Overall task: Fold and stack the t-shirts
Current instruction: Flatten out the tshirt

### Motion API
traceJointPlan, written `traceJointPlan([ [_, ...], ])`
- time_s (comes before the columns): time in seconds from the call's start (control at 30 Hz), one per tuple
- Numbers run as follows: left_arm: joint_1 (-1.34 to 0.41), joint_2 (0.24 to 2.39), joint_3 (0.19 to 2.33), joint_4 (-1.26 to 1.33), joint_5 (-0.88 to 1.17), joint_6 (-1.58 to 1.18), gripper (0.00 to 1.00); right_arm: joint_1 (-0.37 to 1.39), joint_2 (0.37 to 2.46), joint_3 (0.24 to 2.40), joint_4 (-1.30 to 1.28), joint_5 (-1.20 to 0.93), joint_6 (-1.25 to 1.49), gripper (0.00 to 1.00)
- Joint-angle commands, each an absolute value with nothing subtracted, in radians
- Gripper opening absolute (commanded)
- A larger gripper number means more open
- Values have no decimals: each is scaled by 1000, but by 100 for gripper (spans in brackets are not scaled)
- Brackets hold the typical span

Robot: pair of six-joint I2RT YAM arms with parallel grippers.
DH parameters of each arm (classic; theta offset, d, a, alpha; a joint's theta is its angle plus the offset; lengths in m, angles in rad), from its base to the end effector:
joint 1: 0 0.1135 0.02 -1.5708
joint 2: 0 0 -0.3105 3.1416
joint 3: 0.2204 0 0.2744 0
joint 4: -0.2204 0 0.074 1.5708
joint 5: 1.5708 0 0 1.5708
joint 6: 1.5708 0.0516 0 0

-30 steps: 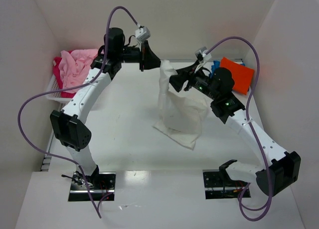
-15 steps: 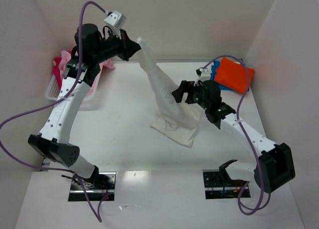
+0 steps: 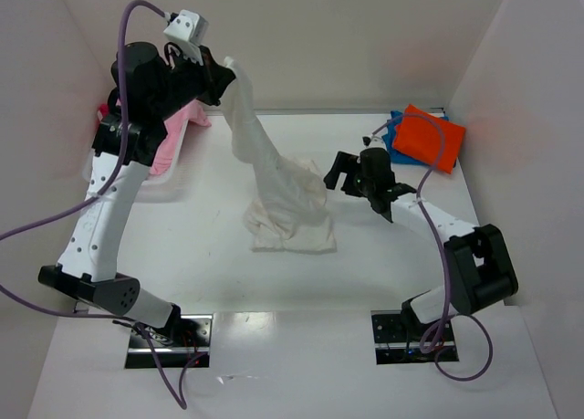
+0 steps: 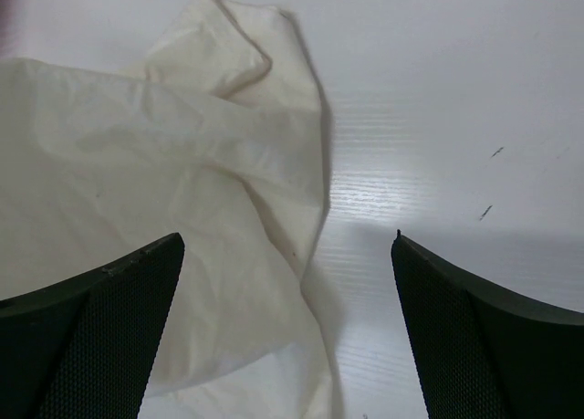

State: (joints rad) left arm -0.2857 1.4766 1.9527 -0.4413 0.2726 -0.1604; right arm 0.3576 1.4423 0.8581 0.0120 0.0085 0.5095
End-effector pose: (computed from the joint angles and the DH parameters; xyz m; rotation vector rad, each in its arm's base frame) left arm 0.3078 -0.1049 0.6030 0.3165 1.5319 -0.5619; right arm 0.3207 0.1194 0.2558 0.1708 2.1777 0.4920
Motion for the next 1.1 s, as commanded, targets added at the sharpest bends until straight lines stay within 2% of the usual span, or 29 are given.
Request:
traceJointPlan([
  [0.0, -278, 1438, 2011, -401, 260, -153, 0, 360, 1488, 885, 70, -59, 523, 100],
  [0.2, -278, 1452, 2008, -428, 359, -168, 0, 452, 1625, 964, 89, -52, 514, 100],
  [0.33, -278, 1388, 1871, -437, 437, -189, 0, 462, 1739, 1108, 52, 26, 501, 100],
  [0.6, -268, 1287, 1752, -524, 421, -199, 0, 462, 1999, 1424, -59, 136, 445, 100],
  [0.83, -259, 1246, 1727, -560, 393, -207, 0, 462, 2089, 1482, -91, 138, 427, 100],
  [1.0, -259, 1238, 1727, -560, 383, -207, 0, 462, 2134, 1505, -114, 161, 395, 96],
  [1.07, -259, 1238, 1727, -560, 396, -207, 0, 462, 2155, 1541, -139, 161, 376, 89],
])
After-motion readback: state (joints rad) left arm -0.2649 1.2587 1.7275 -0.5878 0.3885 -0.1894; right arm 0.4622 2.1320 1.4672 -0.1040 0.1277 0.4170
